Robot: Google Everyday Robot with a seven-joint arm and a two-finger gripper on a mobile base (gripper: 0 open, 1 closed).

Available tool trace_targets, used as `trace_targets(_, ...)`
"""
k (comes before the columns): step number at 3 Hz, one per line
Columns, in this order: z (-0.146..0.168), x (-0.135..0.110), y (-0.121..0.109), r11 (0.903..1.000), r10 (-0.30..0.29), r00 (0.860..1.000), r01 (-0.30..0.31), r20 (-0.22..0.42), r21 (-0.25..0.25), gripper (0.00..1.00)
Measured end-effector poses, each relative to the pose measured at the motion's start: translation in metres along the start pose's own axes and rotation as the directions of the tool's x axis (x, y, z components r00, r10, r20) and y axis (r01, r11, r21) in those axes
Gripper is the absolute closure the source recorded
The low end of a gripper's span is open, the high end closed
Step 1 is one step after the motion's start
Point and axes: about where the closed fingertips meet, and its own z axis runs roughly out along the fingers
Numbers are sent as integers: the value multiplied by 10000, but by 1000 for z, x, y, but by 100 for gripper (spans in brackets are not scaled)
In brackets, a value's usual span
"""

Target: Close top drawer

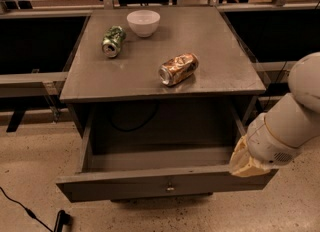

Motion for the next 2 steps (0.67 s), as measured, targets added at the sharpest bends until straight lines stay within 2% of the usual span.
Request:
trace_targets(1, 27, 5, 9, 9981, -166, 9998, 157, -144, -603, 100)
trace_targets(2, 61, 4, 18, 9920, -455, 9986, 422, -251, -1188, 100)
